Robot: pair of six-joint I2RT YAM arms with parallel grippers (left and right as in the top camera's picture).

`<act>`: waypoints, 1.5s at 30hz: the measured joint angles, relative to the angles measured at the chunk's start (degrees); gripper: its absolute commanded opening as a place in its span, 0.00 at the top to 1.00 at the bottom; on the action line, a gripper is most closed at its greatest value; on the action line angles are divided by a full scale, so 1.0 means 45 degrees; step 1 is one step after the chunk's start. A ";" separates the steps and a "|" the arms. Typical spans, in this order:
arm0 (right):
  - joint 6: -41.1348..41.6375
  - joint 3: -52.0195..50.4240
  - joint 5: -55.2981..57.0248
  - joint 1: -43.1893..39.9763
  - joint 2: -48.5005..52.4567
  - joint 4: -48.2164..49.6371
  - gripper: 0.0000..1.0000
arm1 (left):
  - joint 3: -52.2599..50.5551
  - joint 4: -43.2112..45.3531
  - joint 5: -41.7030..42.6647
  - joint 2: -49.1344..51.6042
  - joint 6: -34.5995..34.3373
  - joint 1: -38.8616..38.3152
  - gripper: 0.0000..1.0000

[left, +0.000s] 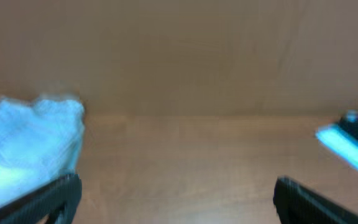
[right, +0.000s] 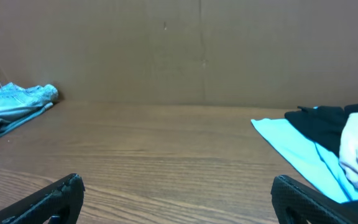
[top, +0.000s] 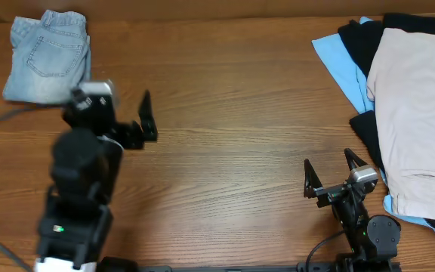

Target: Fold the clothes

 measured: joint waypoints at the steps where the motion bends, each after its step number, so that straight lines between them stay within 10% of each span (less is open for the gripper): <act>1: 0.0000 0.0000 0.0005 0.0000 -0.0005 0.0005 0.00 | -0.1336 0.0996 0.0136 -0.0495 0.0005 0.0015 0.00; 14: 0.0000 0.0000 0.0005 0.0000 -0.0010 -0.0005 0.00 | -0.9661 0.3580 0.1875 -0.8306 -0.1379 0.2832 0.00; 45: 0.0000 0.0005 0.0005 0.0000 -0.0010 -0.0010 0.00 | -1.0914 0.2725 0.2356 -1.0078 -0.1443 0.4163 0.00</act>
